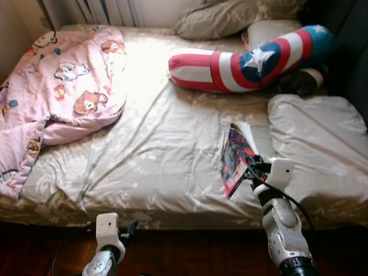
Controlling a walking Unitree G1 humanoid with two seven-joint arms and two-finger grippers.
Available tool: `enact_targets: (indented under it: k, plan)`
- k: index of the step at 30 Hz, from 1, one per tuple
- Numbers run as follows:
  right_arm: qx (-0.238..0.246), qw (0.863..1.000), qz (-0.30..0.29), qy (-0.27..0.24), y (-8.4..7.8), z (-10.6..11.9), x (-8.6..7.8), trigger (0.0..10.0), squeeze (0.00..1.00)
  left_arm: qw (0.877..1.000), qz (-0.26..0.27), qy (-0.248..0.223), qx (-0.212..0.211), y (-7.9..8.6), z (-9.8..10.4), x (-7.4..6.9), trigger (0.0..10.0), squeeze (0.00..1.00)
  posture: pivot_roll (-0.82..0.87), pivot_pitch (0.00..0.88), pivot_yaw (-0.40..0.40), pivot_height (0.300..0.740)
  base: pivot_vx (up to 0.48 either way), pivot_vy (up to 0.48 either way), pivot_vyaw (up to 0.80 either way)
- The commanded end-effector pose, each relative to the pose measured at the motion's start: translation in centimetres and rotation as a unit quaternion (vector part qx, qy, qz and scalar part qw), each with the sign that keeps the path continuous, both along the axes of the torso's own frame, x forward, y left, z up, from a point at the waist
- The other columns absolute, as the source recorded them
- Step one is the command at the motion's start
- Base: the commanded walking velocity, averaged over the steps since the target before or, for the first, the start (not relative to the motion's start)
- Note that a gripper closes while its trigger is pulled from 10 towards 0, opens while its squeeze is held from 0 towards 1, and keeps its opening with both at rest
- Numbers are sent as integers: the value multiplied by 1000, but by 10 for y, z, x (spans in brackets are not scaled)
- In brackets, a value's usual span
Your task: Clean up the room
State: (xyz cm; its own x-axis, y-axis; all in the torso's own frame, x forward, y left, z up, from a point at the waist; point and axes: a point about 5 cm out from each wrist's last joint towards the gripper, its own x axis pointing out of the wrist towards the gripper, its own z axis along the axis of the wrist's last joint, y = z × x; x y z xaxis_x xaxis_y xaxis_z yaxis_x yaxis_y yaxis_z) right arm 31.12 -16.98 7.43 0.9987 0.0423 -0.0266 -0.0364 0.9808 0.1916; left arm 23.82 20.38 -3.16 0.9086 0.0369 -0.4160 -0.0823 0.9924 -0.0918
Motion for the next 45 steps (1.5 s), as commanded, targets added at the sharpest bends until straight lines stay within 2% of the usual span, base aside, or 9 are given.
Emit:
enact_targets:
  k: [1, 16, 25, 30, 34, 36, 40, 43, 45]
  plan:
    - [0, 1000, -14, -20, -5, 7, 1, 10000, 0, 1000, 0, 10, -1, 1, -4, -5, 10000, 0, -19, 166, -48, 740, 337, 0, 0]
    - [4, 1000, -16, -15, -2, 5, 1, 10000, 0, 1000, -3, 10, -3, 1, -5, -7, 10000, 0, -17, 158, -47, 740, 313, 0, -211]
    - [-11, 998, 67, -16, 14, 4, -2, 10000, 0, 1000, 2, 7, 0, 3, -4, -7, 10000, 0, -23, 183, -52, 740, 0, 0, 0]
    - [-27, 995, 90, -19, 15, 4, -3, 10000, 0, 1000, 4, 3, -1, 3, -3, -6, 10000, 0, -24, 187, -51, 740, 0, 0, 0]
    - [-14, 996, 85, -17, 15, 4, -3, 10000, 0, 1000, 1, 0, 0, 2, -2, -5, 10000, 0, -24, 191, -47, 740, 0, 0, 144]
    - [2, 997, 79, -19, 16, 4, -2, 10000, 0, 1000, 0, -7, 2, 2, 1, -2, 10000, 0, -23, 195, -46, 740, 0, 0, 0]
    - [-3, 996, 86, -25, 19, 7, -2, 10000, 0, 999, -2, -33, 5, 3, 9, 6, 10000, 0, -23, 199, -44, 740, 0, 0, 0]
    - [-9, 996, 86, -26, 20, 6, -4, 10000, 0, 997, -10, -82, 10, 4, 26, 21, 10000, 0, -19, 204, -40, 740, 0, 0, 0]
    - [-14, 996, 83, -27, 19, 6, -4, 10000, 0, 995, -12, -96, 13, 4, 31, 24, 10000, 0, -20, 206, -38, 740, 0, 0, 0]
